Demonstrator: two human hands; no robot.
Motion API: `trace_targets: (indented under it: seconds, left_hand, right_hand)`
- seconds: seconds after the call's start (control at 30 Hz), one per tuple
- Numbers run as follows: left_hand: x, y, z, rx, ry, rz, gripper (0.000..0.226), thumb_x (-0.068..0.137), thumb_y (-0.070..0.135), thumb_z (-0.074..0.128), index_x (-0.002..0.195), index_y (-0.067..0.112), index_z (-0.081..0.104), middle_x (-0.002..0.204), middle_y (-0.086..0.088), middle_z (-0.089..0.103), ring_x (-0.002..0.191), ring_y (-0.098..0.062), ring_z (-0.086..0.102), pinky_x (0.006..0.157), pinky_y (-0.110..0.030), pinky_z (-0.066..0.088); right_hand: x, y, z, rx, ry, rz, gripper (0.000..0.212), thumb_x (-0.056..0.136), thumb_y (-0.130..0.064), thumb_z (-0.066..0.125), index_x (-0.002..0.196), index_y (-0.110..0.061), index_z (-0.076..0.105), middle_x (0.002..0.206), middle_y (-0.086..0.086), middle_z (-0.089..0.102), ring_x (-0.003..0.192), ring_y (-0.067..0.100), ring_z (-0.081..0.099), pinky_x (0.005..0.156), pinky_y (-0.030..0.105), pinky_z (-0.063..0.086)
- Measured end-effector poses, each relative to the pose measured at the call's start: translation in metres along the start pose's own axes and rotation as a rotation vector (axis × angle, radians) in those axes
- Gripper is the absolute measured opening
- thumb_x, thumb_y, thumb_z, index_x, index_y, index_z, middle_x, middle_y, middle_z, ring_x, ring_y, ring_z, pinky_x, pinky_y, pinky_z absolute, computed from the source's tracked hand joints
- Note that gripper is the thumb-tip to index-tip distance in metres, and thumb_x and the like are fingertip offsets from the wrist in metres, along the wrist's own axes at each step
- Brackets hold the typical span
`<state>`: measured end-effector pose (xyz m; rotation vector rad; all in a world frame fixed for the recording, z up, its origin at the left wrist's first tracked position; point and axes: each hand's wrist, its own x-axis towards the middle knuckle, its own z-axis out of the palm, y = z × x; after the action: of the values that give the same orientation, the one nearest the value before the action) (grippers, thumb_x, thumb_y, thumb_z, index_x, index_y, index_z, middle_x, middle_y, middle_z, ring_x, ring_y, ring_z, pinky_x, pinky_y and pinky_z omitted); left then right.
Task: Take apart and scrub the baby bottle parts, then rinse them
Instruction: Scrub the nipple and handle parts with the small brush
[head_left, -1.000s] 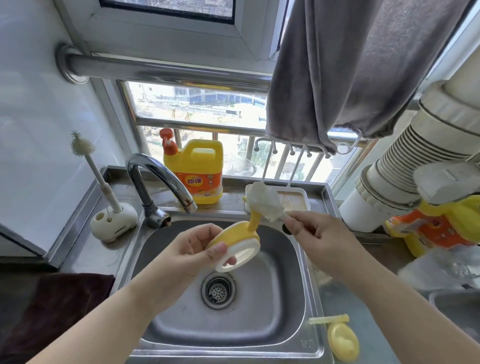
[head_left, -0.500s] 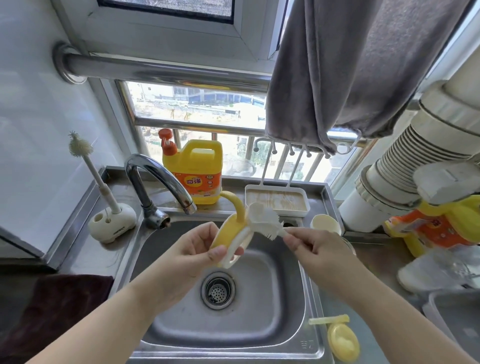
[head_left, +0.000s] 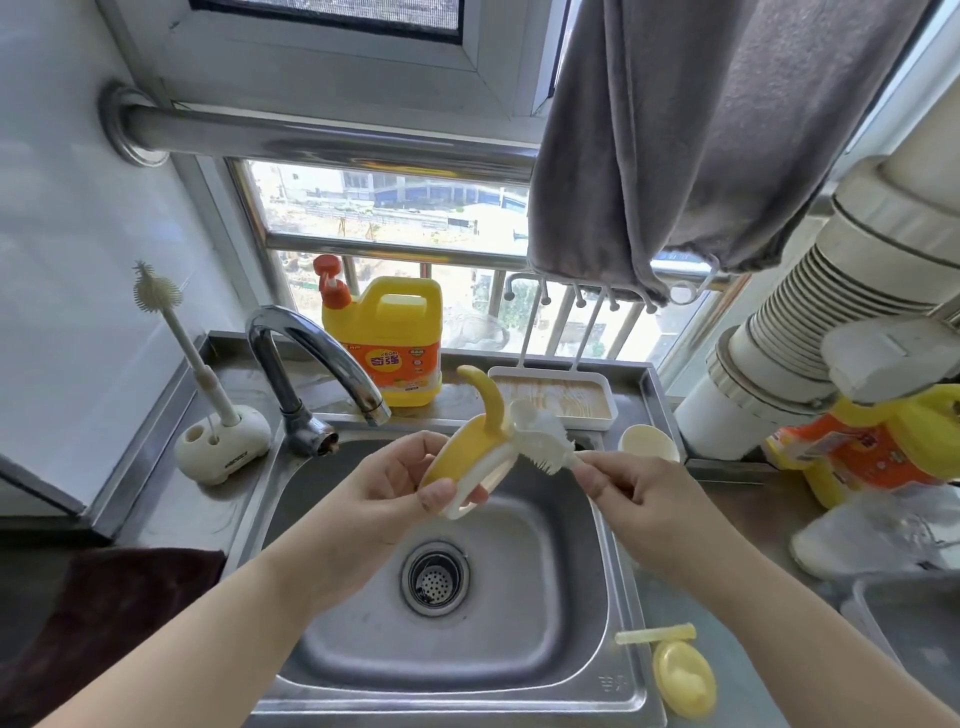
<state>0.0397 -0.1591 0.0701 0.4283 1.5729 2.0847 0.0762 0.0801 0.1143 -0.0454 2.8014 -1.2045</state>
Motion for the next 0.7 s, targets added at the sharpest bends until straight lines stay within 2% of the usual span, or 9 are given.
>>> trace_targets:
  seconds: [0.1, 0.17, 0.2, 0.27, 0.33, 0.4, 0.53, 0.6, 0.7]
  left_hand:
    - [-0.001, 0.003, 0.001, 0.014, 0.003, -0.058, 0.036, 0.077, 0.017, 0.073, 0.110, 0.009, 0.061, 0.097, -0.007, 0.070, 0.093, -0.014, 0.066, 0.079, -0.019, 0.049]
    - [0.001, 0.008, 0.006, 0.042, 0.016, -0.154, 0.031, 0.072, 0.007, 0.064, 0.102, 0.009, 0.058, 0.087, -0.001, 0.070, 0.081, -0.010, 0.066, 0.069, -0.020, 0.048]
    - [0.003, 0.011, 0.011, 0.063, 0.034, -0.209, 0.026, 0.069, 0.010, 0.063, 0.095, 0.012, 0.058, 0.081, 0.001, 0.069, 0.072, -0.009, 0.063, 0.062, -0.020, 0.045]
    - [0.010, 0.017, 0.015, 0.125, 0.109, -0.289, 0.024, 0.063, 0.034, 0.071, 0.077, 0.020, 0.059, 0.067, 0.004, 0.059, 0.060, -0.012, 0.050, 0.053, -0.023, 0.036]
    - [0.017, 0.020, 0.014, 0.229, 0.192, -0.307, 0.061, 0.049, 0.066, 0.074, 0.077, 0.013, 0.063, 0.069, 0.000, 0.053, 0.064, -0.016, 0.045, 0.060, -0.029, 0.032]
    - [0.021, 0.021, 0.015, 0.298, 0.242, -0.309, 0.095, 0.039, 0.083, 0.068, 0.090, 0.003, 0.063, 0.076, -0.004, 0.055, 0.070, -0.017, 0.047, 0.068, -0.032, 0.032]
    - [0.022, 0.016, 0.013, 0.342, 0.277, -0.272, 0.046, 0.063, 0.068, 0.068, 0.053, 0.024, 0.056, 0.053, 0.007, 0.046, 0.050, -0.009, 0.037, 0.052, -0.023, 0.028]
    - [0.020, 0.012, 0.012, 0.323, 0.258, -0.253, 0.034, 0.066, 0.056, 0.068, 0.056, 0.025, 0.062, 0.057, 0.006, 0.053, 0.051, -0.007, 0.042, 0.051, -0.018, 0.032]
    - [0.017, 0.007, 0.010, 0.174, 0.224, -0.179, 0.021, 0.069, 0.035, 0.070, 0.065, 0.015, 0.063, 0.063, -0.002, 0.056, 0.056, -0.008, 0.045, 0.051, -0.014, 0.035]
  right_hand:
    - [-0.004, -0.005, 0.001, 0.009, -0.034, -0.059, 0.022, 0.092, -0.038, 0.051, 0.089, -0.058, 0.058, 0.044, -0.011, 0.039, 0.045, 0.004, 0.038, 0.050, 0.015, 0.031]
    - [-0.006, -0.006, 0.003, -0.033, -0.053, -0.083, 0.019, 0.092, -0.039, 0.050, 0.092, -0.054, 0.062, 0.047, -0.012, 0.042, 0.047, 0.004, 0.040, 0.051, 0.015, 0.033]
    - [-0.006, -0.004, 0.004, -0.055, -0.058, -0.086, 0.017, 0.092, -0.039, 0.049, 0.093, -0.050, 0.063, 0.048, -0.012, 0.042, 0.048, 0.004, 0.041, 0.052, 0.014, 0.034]
    - [-0.006, -0.003, 0.007, -0.094, -0.064, -0.097, 0.016, 0.093, -0.038, 0.049, 0.095, -0.046, 0.063, 0.047, -0.012, 0.042, 0.049, 0.004, 0.042, 0.054, 0.012, 0.035]
    - [-0.007, -0.003, 0.010, -0.113, -0.078, -0.121, 0.018, 0.093, -0.038, 0.050, 0.100, -0.045, 0.064, 0.047, -0.011, 0.043, 0.050, 0.004, 0.044, 0.055, 0.012, 0.035]
    - [-0.009, -0.004, 0.012, -0.095, -0.095, -0.133, 0.021, 0.093, -0.038, 0.050, 0.106, -0.046, 0.064, 0.048, -0.010, 0.046, 0.050, 0.004, 0.045, 0.054, 0.013, 0.034]
    - [-0.008, -0.003, 0.010, -0.099, -0.092, -0.171, 0.029, 0.092, -0.039, 0.050, 0.105, -0.065, 0.047, 0.060, -0.006, 0.057, 0.058, 0.005, 0.050, 0.058, 0.016, 0.037]
    - [-0.010, -0.001, 0.007, -0.101, -0.085, -0.161, 0.036, 0.092, -0.040, 0.050, 0.102, -0.073, 0.040, 0.065, -0.004, 0.060, 0.060, 0.008, 0.051, 0.059, 0.017, 0.039]
    - [-0.011, 0.002, -0.001, -0.070, -0.071, -0.098, 0.031, 0.091, -0.038, 0.052, 0.087, -0.069, 0.053, 0.052, -0.010, 0.054, 0.051, 0.002, 0.047, 0.053, 0.014, 0.035]
